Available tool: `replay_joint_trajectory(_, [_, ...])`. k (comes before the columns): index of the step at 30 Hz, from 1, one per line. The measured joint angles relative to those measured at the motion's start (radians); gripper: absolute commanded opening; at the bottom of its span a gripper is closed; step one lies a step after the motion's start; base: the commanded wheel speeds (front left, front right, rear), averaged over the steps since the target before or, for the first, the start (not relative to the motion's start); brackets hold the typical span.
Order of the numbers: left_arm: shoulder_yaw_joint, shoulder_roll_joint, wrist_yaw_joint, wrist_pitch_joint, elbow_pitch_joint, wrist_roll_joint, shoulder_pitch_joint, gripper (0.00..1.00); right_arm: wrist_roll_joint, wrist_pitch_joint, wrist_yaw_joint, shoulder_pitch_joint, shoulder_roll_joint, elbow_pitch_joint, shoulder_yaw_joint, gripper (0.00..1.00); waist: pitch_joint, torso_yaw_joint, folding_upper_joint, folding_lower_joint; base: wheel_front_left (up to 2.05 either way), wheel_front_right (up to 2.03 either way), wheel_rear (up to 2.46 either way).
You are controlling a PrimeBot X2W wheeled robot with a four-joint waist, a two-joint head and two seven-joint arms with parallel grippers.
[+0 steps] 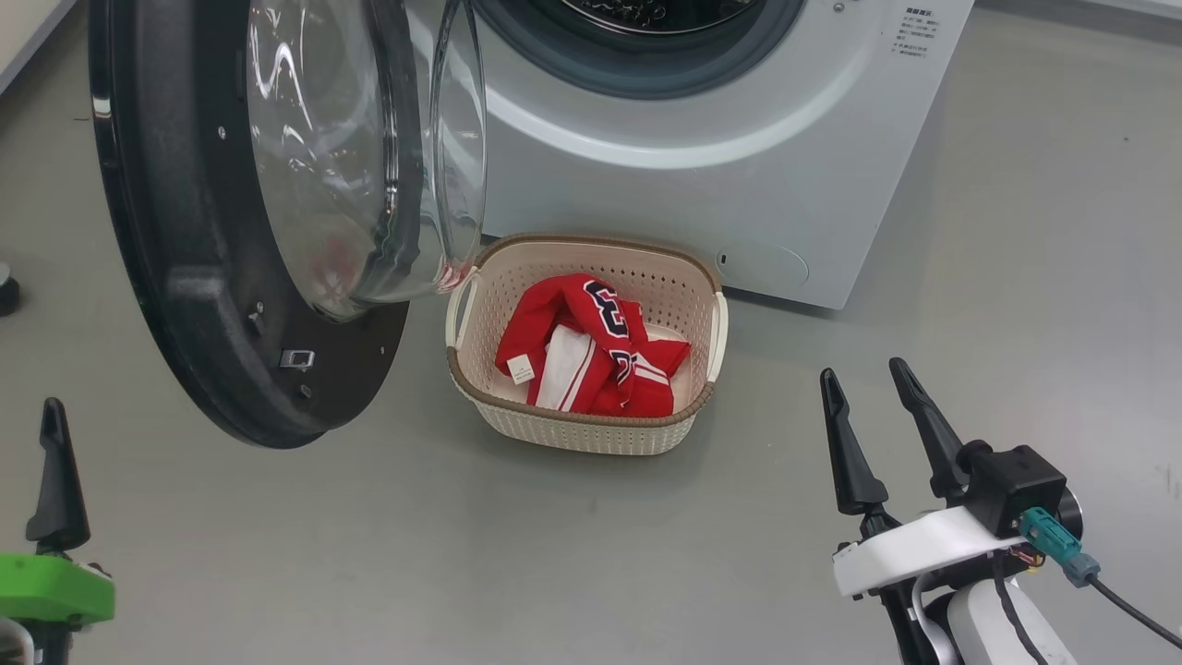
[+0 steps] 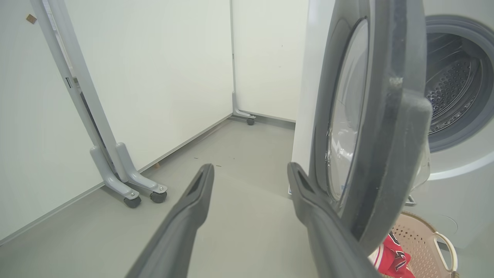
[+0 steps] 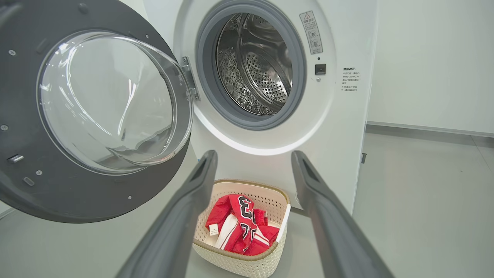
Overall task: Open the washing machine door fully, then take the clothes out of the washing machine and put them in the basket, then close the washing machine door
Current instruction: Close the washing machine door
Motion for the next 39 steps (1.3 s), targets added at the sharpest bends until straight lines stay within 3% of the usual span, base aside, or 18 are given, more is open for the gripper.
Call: replay_joint_trajectory(39, [-0.037,0.021,0.000,-0.058,0.053,0.000,-0.001,1.00,0.000,0.000,0.000,0.001,0.002,-0.006,-0.007,1.00,0.022,-0.007,0.0000,0.0000,0.00,0.00,0.00])
